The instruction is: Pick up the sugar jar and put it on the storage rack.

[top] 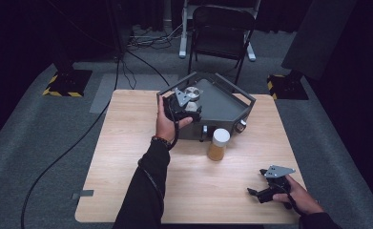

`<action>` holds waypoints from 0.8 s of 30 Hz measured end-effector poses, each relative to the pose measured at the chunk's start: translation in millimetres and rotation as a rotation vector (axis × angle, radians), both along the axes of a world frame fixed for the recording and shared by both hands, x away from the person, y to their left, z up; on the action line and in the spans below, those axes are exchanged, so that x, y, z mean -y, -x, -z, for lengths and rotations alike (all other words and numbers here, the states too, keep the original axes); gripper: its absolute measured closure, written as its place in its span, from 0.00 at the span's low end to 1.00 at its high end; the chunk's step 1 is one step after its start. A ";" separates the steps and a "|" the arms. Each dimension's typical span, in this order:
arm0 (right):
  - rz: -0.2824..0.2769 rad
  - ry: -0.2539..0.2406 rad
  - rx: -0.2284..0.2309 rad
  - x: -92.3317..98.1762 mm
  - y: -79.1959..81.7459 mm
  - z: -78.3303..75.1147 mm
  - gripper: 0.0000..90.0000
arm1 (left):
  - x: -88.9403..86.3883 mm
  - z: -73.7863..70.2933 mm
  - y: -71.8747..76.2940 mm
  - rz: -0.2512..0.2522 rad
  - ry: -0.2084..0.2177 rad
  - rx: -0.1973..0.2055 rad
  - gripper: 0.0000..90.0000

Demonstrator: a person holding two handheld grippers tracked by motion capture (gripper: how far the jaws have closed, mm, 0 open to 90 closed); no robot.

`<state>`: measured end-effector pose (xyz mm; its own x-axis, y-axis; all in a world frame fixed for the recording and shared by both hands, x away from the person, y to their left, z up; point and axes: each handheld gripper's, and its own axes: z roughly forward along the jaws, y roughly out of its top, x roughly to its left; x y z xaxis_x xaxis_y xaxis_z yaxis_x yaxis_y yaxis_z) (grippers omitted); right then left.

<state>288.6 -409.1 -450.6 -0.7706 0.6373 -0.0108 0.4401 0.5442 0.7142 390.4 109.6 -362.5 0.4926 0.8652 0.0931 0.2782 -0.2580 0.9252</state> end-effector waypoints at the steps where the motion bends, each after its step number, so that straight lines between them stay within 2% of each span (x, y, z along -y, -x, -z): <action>1: 0.000 0.000 0.000 0.0 0.0 0.0 0.00 | 0.0 0.0 0.0 0.000 0.000 0.000 0.01; 3: 0.000 0.000 0.000 0.0 0.0 0.0 0.00 | -1.8 1.2 3.5 0.010 -0.015 0.008 0.01; 8: 0.002 0.000 0.000 -0.1 0.1 0.0 0.00 | -6.5 5.2 10.9 0.009 -0.011 0.012 0.01; 24: 0.005 0.000 0.000 -0.3 0.3 -0.1 0.00 | -2.7 25.4 34.5 0.069 -0.072 0.023 0.01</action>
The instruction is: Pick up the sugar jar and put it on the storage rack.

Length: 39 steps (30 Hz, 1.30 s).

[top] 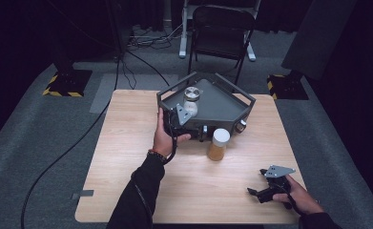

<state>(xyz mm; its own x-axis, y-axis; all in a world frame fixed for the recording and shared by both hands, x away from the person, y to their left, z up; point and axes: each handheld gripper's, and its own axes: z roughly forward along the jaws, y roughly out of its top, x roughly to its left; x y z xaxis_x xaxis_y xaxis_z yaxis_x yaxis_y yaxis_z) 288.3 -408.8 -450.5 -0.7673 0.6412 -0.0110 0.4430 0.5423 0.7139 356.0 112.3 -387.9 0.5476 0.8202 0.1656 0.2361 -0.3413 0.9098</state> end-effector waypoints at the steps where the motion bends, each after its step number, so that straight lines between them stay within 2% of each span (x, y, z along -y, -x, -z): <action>1: 0.000 0.000 0.000 0.0 0.0 0.0 0.00 | 0.3 0.4 1.3 0.006 -0.007 -0.001 0.01; 12: 0.001 0.000 0.000 0.0 0.2 0.0 0.00 | 1.0 14.2 20.6 0.061 -0.067 0.009 0.01; 19: 0.001 0.000 0.000 0.0 0.2 0.0 0.00 | -0.8 26.1 31.4 0.087 -0.090 -0.006 0.01; 22: 0.001 0.000 0.001 0.0 0.2 0.0 0.00 | 1.0 29.5 35.6 0.098 -0.115 -0.003 0.01; 28: 0.001 0.000 0.001 0.0 0.2 0.1 0.00 | 1.3 36.3 43.3 0.133 -0.143 -0.014 0.01; 35: 0.003 0.000 0.000 -0.1 0.5 0.0 0.00 | -0.9 45.0 55.0 0.174 -0.187 -0.039 0.01; 39: 0.003 0.000 0.001 -0.1 0.5 0.0 0.00 | -1.9 49.4 60.5 0.194 -0.197 -0.063 0.02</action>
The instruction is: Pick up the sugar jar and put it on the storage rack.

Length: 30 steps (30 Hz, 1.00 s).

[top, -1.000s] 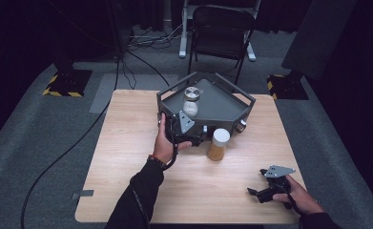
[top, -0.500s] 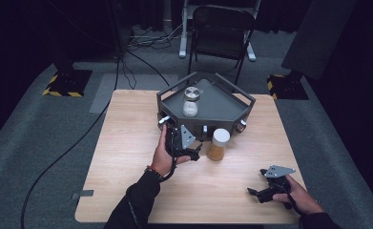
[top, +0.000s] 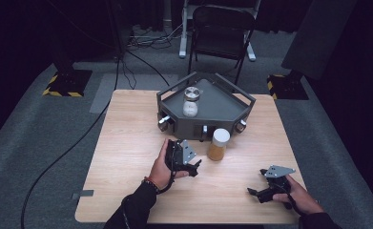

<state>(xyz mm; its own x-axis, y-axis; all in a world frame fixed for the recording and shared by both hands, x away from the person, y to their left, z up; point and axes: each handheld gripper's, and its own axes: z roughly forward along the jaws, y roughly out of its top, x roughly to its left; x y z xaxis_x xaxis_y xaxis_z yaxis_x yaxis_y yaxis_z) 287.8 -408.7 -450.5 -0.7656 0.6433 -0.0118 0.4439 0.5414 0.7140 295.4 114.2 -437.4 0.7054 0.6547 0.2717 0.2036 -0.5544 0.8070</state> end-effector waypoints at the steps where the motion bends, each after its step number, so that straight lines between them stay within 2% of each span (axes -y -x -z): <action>1: 0.000 0.000 0.000 0.0 0.0 0.0 0.00 | 0.4 0.6 1.1 0.006 -0.009 -0.003 0.02; 6: 0.002 0.000 0.000 0.0 0.4 0.0 0.00 | 1.8 5.3 8.5 0.043 -0.051 -0.020 0.02; 12: 0.002 -0.001 0.000 0.0 0.4 0.1 0.00 | -0.4 8.2 15.7 0.062 -0.070 -0.041 0.02; 15: 0.002 -0.001 0.000 0.2 0.6 0.1 0.00 | -1.8 9.4 21.1 0.064 -0.087 -0.046 0.02; 22: 0.002 -0.001 0.000 0.2 0.6 0.0 0.00 | -16.4 12.4 32.5 0.054 -0.087 -0.070 0.02; 30: 0.004 0.000 0.000 -0.1 0.8 0.0 0.00 | -29.8 15.9 36.6 0.039 -0.112 -0.083 0.02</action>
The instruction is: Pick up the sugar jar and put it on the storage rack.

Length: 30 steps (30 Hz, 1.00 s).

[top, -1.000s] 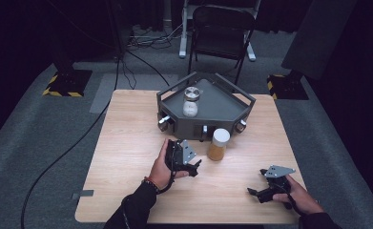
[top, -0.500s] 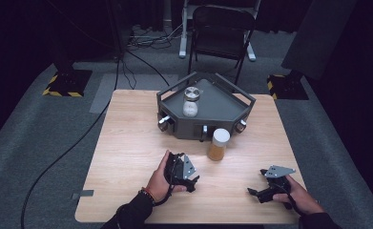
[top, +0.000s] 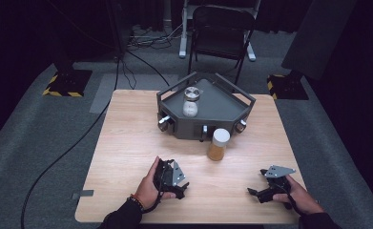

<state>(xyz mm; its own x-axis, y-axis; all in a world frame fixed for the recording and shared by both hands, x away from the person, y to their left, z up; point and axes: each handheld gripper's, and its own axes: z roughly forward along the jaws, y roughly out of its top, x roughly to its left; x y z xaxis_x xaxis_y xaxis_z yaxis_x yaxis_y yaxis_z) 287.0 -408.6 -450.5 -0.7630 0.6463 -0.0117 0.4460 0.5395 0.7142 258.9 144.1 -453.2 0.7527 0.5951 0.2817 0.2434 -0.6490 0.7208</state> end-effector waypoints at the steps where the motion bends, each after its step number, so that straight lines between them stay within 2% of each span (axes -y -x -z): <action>1: 0.000 0.000 0.000 0.0 0.0 0.0 0.00 | -2.0 0.2 -0.1 -0.005 -0.002 -0.003 0.02; 9: 0.000 0.000 0.000 0.0 0.0 0.0 0.00 | -18.7 0.2 1.7 -0.030 -0.016 -0.026 0.02; 12: 0.000 0.000 0.000 0.0 0.0 0.0 0.00 | -27.6 -0.4 3.0 -0.047 0.001 -0.032 0.02; 17: 0.001 0.000 0.000 0.0 0.0 0.0 0.00 | -40.2 -2.4 3.3 -0.070 -0.002 -0.066 0.02; 25: 0.000 0.000 0.000 0.0 0.0 0.0 0.00 | -57.6 -2.9 -0.5 -0.101 0.027 -0.116 0.02; 30: 0.000 0.000 0.000 0.0 0.0 0.0 0.00 | -67.7 -2.9 -8.2 -0.110 0.065 -0.172 0.02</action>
